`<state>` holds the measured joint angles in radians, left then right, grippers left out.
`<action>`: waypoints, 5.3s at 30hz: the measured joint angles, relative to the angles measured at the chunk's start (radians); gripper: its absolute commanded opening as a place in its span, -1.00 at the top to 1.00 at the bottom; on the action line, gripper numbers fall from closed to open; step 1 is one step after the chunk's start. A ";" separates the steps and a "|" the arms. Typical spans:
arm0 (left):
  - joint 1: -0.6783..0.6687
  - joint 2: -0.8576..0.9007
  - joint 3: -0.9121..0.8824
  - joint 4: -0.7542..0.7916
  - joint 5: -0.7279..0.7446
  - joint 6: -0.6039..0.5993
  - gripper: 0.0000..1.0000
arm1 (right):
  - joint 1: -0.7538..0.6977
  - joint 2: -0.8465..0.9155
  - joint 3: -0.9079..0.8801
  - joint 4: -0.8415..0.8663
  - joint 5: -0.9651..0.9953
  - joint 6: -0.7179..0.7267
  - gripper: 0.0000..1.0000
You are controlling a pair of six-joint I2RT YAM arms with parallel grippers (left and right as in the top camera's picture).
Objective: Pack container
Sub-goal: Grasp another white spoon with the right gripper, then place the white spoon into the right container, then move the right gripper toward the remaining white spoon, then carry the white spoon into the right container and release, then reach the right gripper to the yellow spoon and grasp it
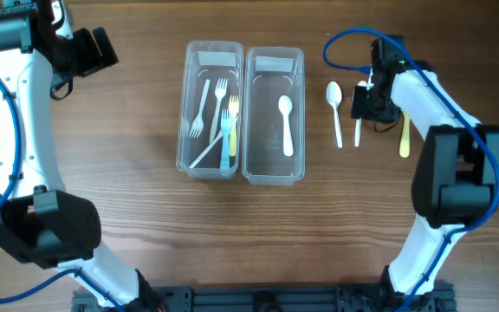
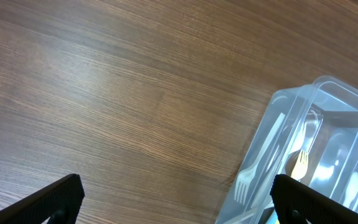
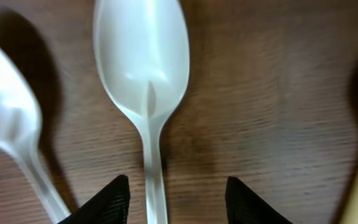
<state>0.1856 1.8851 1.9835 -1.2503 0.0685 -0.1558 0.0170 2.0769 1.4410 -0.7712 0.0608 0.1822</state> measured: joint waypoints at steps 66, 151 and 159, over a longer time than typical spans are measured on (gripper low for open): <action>0.000 0.000 0.000 -0.003 0.000 0.000 -0.99 | -0.277 -0.022 0.558 -0.472 0.056 -0.083 -0.07; 0.000 0.000 0.000 0.004 0.000 0.000 -1.00 | 0.091 -0.278 0.521 -0.412 0.109 -0.061 -0.33; 0.000 0.000 0.000 0.004 0.000 0.000 -0.99 | -0.183 -0.249 0.204 -0.255 0.104 -0.095 -0.34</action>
<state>0.1856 1.8851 1.9835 -1.2461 0.0685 -0.1562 -0.1661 1.8275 1.6447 -1.0264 0.1646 0.0875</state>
